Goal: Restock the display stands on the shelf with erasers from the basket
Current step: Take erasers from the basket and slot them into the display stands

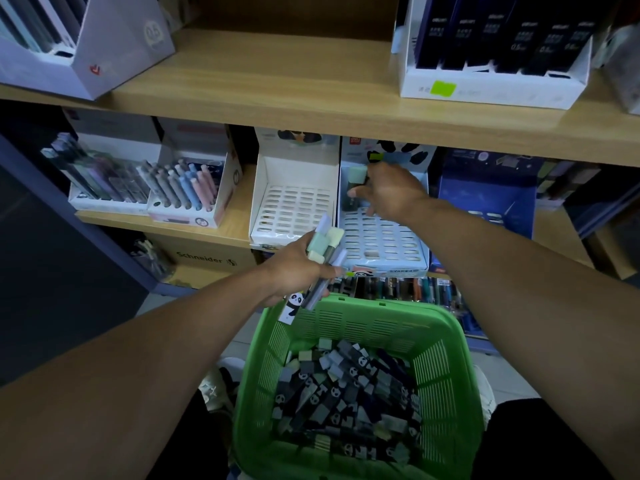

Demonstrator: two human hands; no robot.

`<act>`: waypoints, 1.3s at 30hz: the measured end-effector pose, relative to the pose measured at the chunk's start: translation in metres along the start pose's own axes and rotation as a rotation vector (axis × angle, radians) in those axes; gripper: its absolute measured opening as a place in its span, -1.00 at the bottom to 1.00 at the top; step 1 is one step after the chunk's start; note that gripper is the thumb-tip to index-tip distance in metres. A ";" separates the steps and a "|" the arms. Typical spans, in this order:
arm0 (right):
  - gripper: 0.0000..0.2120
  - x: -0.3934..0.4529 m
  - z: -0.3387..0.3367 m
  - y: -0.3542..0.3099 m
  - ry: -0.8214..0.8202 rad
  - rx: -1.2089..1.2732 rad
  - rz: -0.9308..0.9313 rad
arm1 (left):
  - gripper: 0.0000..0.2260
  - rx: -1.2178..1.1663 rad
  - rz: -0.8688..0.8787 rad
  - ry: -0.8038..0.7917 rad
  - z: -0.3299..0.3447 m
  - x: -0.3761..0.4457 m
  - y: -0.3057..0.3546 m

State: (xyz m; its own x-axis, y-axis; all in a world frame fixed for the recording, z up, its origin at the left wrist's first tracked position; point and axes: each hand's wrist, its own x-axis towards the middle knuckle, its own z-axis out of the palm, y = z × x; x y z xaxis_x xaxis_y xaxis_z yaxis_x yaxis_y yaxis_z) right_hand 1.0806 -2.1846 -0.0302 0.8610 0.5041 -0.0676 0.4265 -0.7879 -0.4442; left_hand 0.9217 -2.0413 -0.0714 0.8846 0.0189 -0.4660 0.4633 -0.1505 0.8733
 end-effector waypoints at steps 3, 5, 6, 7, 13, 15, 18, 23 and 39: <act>-0.71 0.000 -0.002 -0.001 -0.025 -0.004 0.005 | -0.51 0.015 -0.015 -0.034 -0.001 -0.002 0.000; -0.71 0.000 -0.002 -0.001 -0.068 -0.028 0.003 | -0.52 0.050 -0.018 -0.063 0.000 -0.003 0.000; -0.71 0.000 -0.002 0.000 -0.074 -0.031 0.001 | -0.50 0.061 -0.014 -0.069 0.001 -0.003 -0.001; -0.71 -0.001 -0.001 0.001 -0.069 -0.020 0.007 | -0.47 0.064 -0.009 -0.069 0.002 -0.003 -0.001; -0.73 -0.005 0.012 0.009 -0.005 0.112 0.092 | -0.47 0.068 -0.002 -0.071 0.002 -0.006 -0.001; -0.73 -0.008 0.018 0.012 0.025 0.173 0.121 | -0.49 0.070 -0.004 -0.061 0.001 -0.006 -0.001; -0.73 -0.010 0.021 0.014 0.082 0.195 0.123 | -0.47 0.055 -0.006 -0.051 0.001 -0.007 0.000; -0.82 -0.028 0.021 0.019 0.149 0.157 0.100 | -0.44 0.088 0.005 -0.030 0.001 -0.008 0.001; -0.38 -0.083 0.023 0.020 -0.201 -0.090 0.035 | -0.53 0.119 -0.030 -0.085 0.019 -0.024 0.007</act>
State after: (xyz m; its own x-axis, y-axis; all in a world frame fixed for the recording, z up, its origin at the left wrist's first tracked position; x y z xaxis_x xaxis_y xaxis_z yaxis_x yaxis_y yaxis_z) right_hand 1.0113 -2.2346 -0.0537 0.8067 0.5294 -0.2626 0.4282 -0.8299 -0.3576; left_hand 0.9024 -2.0613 -0.0567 0.8602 -0.0576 -0.5066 0.4757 -0.2672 0.8381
